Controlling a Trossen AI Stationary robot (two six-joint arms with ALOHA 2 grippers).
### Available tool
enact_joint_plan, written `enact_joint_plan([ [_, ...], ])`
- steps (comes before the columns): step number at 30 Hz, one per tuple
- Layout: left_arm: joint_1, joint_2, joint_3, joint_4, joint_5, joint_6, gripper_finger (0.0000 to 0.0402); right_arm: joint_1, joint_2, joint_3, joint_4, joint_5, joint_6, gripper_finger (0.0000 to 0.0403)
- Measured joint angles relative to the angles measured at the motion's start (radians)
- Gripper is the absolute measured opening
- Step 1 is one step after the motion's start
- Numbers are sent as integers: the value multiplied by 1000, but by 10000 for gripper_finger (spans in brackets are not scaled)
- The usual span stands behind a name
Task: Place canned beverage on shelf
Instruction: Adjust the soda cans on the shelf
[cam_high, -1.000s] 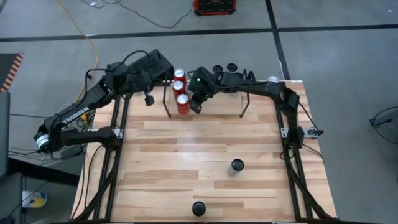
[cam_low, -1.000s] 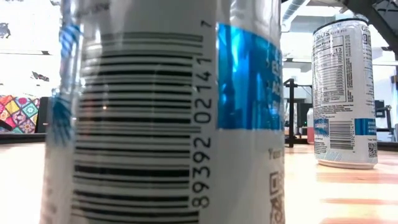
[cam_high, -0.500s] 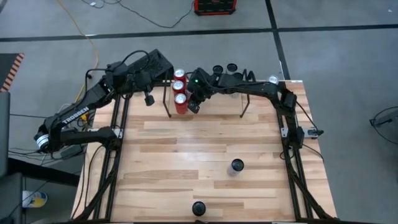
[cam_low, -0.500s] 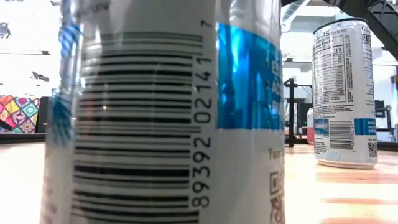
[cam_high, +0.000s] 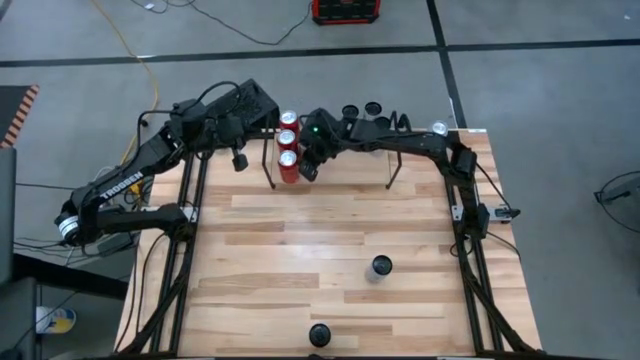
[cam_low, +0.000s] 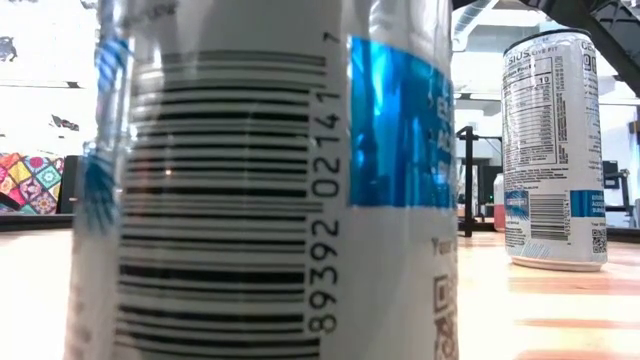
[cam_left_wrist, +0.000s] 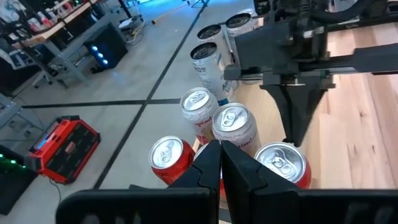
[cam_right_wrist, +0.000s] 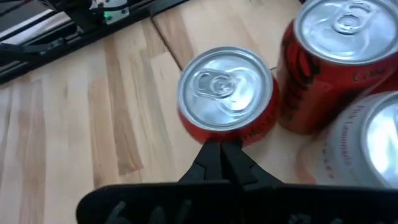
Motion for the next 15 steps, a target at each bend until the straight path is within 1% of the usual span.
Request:
enact_joint_plan([
  [5, 0, 0, 0, -3, 22, -6, 0, 1, 0, 0, 18, 0, 0, 0],
  [11, 0, 0, 0, -3, 23, -13, 0, 3, 0, 0, 57, -1, 23, 0],
  [15, 0, 0, 0, 4, 24, -17, 0, 0, -14, -1, 3, 0, 7, 0],
])
